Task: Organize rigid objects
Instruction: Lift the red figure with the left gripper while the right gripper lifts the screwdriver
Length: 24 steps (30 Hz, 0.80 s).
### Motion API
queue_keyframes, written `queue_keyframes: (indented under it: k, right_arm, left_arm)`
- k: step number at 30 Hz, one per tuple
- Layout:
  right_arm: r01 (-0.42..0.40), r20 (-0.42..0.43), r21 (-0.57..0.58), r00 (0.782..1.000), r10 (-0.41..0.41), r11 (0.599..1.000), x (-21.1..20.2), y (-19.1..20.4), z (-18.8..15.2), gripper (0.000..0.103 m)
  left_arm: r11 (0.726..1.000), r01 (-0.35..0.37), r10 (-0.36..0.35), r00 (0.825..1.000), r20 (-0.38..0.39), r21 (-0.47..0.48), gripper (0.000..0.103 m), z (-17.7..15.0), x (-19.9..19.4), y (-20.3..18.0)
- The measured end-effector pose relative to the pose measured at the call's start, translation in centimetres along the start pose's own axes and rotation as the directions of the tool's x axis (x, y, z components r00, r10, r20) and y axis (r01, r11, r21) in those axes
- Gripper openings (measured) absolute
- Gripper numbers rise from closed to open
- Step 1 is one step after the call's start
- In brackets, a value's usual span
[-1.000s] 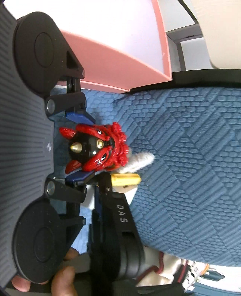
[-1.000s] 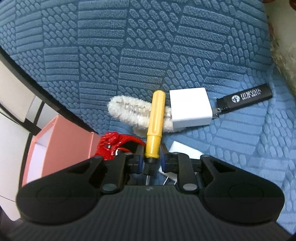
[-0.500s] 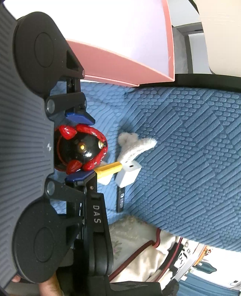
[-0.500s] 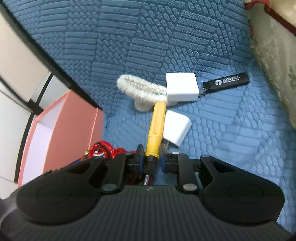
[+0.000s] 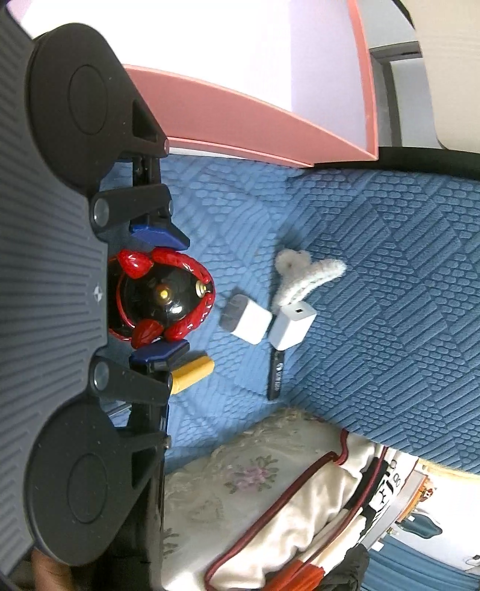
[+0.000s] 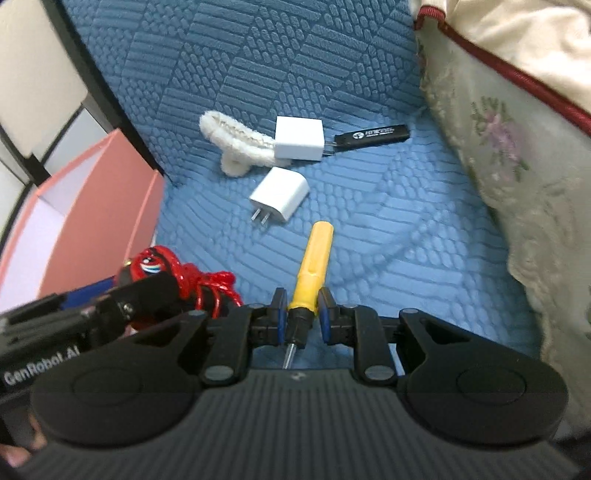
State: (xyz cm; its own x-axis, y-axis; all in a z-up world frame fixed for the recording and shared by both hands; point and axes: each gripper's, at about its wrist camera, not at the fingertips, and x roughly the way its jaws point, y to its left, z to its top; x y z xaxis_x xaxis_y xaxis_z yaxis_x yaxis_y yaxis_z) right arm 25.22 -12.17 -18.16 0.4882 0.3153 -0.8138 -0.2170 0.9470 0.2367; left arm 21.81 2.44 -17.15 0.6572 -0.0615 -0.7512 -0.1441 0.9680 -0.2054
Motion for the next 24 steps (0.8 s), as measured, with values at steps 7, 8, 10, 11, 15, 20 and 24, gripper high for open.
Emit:
queue_keyframes:
  k: [7, 8, 10, 11, 15, 20, 24]
  right_arm:
    - [0.05, -0.008, 0.019, 0.999, -0.05, 0.999, -1.1, 0.0, -2.4, 0.022]
    - [0.045, -0.016, 0.028, 0.999, -0.045, 0.999, -1.0, -0.1, -2.4, 0.022]
    - [0.035, -0.031, 0.054, 0.999, -0.033, 0.998, -0.5, -0.6, -2.2, 0.022]
    - [0.033, -0.041, 0.068, 0.999, -0.03, 0.997, -0.2, -0.8, -2.1, 0.022]
    - [0.031, -0.048, 0.094, 0.998, -0.027, 0.995, 0.3, -1.0, -2.0, 0.022]
    - [0.051, -0.034, 0.093, 0.998, -0.048, 0.994, 0.7, -1.6, -0.9, 0.027]
    - [0.015, -0.055, 0.124, 0.998, -0.008, 0.992, 1.7, -2.1, -0.5, 0.034]
  left_arm:
    - [1.0, -0.006, 0.006, 1.0, -0.031, -0.004, 0.059, -1.4, -0.2, 0.3]
    - [1.0, -0.007, 0.007, 0.999, -0.035, -0.004, 0.059, -1.5, -0.1, 0.4]
    - [1.0, -0.011, 0.012, 0.999, -0.033, 0.008, 0.059, -1.6, -0.1, 0.2]
    - [1.0, -0.013, 0.014, 0.999, -0.032, 0.016, 0.059, -1.7, 0.0, 0.1]
    - [0.999, -0.003, 0.004, 0.999, -0.037, 0.04, 0.06, -1.8, 0.2, -0.4]
    - [0.997, -0.001, 0.006, 0.999, -0.053, 0.083, 0.071, -2.3, 0.5, -1.1]
    - [0.996, -0.004, 0.01, 0.998, -0.065, 0.087, 0.072, -2.8, 0.8, -1.0]
